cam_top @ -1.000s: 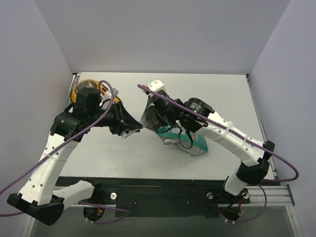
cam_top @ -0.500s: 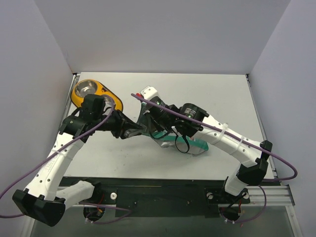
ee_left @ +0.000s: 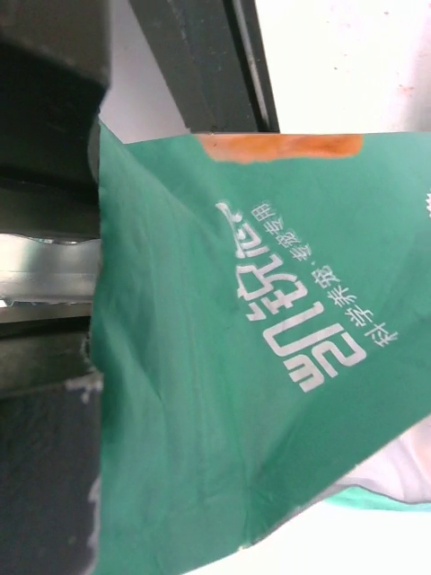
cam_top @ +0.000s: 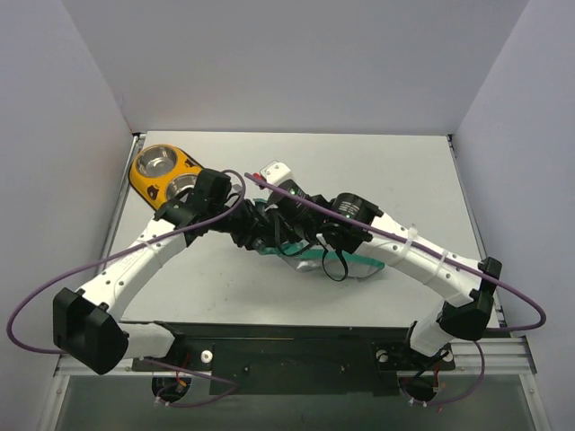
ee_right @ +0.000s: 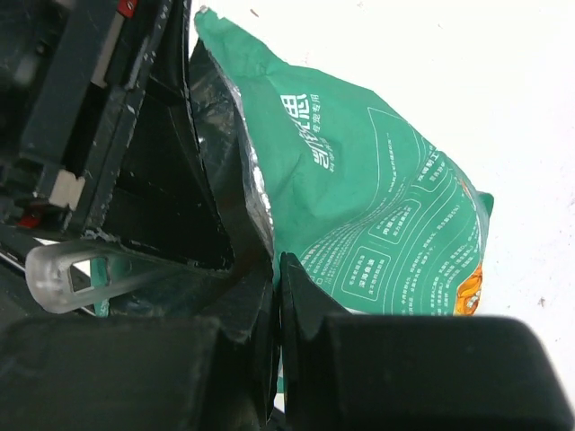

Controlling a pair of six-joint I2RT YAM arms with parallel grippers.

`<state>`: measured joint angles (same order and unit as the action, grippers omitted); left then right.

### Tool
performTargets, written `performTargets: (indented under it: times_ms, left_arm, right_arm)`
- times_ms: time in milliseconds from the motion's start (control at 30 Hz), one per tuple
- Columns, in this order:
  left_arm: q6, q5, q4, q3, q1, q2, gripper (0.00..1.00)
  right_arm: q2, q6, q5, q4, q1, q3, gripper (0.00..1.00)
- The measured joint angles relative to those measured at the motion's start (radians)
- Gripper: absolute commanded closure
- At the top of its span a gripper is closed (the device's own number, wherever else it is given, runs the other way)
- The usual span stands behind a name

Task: Serve the pet food

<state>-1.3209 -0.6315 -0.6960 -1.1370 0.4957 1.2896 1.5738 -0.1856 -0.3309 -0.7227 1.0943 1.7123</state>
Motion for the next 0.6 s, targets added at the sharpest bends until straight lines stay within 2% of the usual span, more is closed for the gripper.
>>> performTargets:
  times_ms: [300,433,600]
  left_arm:
    - [0.187,0.030,0.156,-0.022,0.074,0.080,1.00]
    - [0.240,0.026,0.315,0.050,0.087,0.068,1.00]
    - [0.307,0.023,0.423,0.087,0.105,0.053,1.00]
  right_arm:
    - [-0.075,-0.015,-0.002,0.003,-0.070,-0.068,1.00]
    - [-0.100,-0.029,0.003,0.005,-0.100,-0.098,1.00]
    - [-0.120,-0.043,-0.040,-0.010,-0.113,-0.116,1.00]
